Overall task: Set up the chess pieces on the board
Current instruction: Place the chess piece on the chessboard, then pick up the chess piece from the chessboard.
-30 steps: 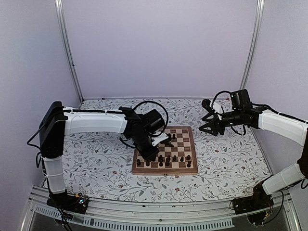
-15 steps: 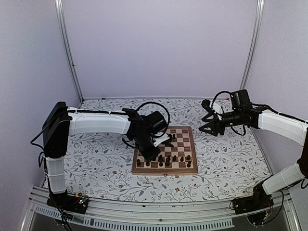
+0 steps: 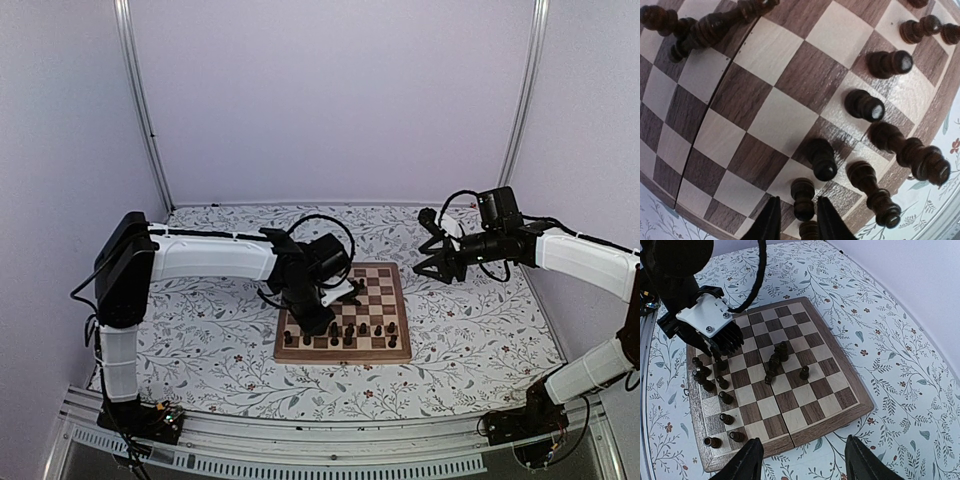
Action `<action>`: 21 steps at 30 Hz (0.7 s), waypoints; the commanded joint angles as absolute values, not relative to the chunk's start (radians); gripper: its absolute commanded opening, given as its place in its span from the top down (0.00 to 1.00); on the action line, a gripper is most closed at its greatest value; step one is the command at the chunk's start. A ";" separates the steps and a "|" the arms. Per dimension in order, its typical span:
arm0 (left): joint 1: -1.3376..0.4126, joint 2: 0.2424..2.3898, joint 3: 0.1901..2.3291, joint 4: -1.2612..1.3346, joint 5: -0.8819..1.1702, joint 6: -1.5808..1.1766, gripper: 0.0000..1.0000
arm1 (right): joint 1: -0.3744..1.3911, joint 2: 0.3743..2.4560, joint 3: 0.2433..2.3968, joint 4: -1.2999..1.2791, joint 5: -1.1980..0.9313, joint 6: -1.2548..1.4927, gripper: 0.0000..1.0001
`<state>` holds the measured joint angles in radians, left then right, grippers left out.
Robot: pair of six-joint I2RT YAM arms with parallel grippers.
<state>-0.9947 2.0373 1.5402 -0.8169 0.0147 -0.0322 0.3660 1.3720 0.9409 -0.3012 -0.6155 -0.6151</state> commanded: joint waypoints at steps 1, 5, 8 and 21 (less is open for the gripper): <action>-1.007 2.044 1.569 -0.818 0.003 -0.034 0.68 | 0.366 1.384 0.933 -0.316 -0.632 -0.621 0.40; -1.010 2.022 1.583 -0.821 0.003 -0.035 0.62 | 0.367 1.386 0.934 -0.319 -0.632 -0.623 0.40; -1.009 1.985 1.607 -0.835 -0.023 -0.024 0.59 | 0.366 1.389 0.933 -0.320 -0.631 -0.623 0.40; -0.938 2.048 1.746 -0.658 -0.133 -0.079 0.58 | 0.366 1.408 0.934 -0.322 -0.611 -0.630 0.40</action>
<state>-0.9749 1.9743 1.6669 -0.7364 -0.0944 -0.0399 0.3660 1.4006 0.9409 -0.3149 -0.6144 -0.6224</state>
